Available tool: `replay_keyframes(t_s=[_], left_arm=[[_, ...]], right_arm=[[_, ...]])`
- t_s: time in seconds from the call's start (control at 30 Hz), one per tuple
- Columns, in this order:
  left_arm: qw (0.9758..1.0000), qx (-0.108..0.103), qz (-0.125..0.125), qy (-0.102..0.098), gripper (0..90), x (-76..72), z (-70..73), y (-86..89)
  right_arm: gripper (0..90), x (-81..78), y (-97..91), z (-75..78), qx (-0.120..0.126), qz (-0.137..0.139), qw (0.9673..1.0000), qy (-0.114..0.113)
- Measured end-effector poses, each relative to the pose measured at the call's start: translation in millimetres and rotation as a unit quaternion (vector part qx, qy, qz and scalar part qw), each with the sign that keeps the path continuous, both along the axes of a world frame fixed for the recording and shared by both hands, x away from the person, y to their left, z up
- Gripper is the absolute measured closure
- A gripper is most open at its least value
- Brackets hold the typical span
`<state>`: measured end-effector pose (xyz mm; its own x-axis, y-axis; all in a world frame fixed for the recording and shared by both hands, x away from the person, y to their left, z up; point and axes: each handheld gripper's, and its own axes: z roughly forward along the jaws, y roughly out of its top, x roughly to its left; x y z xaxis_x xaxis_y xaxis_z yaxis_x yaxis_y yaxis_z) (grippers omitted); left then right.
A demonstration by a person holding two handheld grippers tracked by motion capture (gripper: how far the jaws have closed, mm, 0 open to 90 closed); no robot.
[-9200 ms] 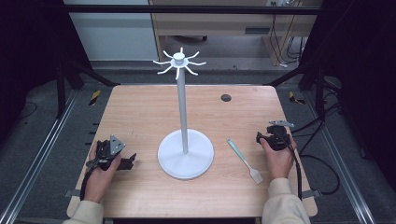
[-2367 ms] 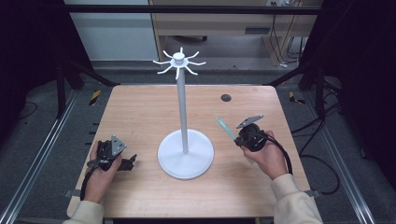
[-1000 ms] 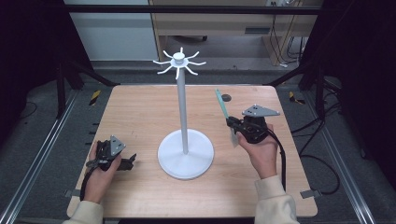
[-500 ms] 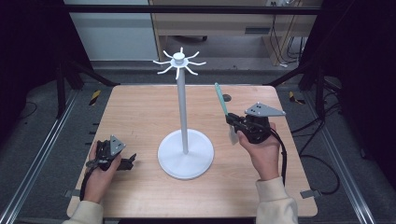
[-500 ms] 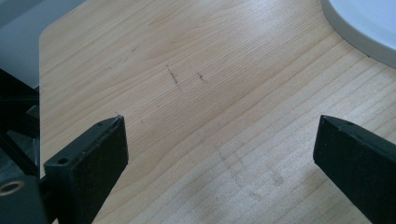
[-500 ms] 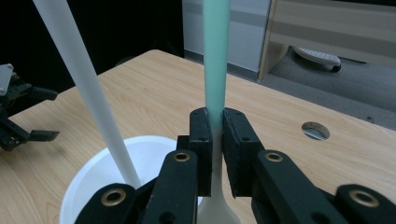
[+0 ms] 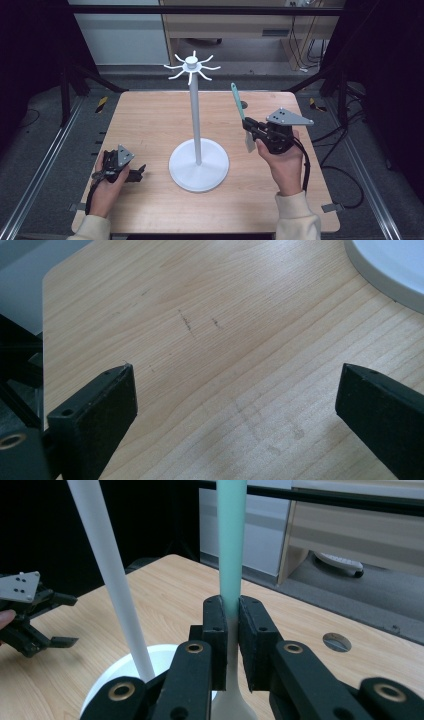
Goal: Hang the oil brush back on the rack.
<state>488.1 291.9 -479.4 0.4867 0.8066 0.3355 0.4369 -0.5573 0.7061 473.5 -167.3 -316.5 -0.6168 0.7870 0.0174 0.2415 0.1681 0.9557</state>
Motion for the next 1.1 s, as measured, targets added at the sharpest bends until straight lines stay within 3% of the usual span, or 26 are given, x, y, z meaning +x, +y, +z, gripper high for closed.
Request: replay_keyframes(t_s=[1.1], left_arm=[[1.0000,-0.001,0.002,-0.001,2.7,0.3,0.4,-0.4]], right_arm=[[82.5,-29.8,1.9,35.8,0.024,0.018,0.9978,-0.060]])
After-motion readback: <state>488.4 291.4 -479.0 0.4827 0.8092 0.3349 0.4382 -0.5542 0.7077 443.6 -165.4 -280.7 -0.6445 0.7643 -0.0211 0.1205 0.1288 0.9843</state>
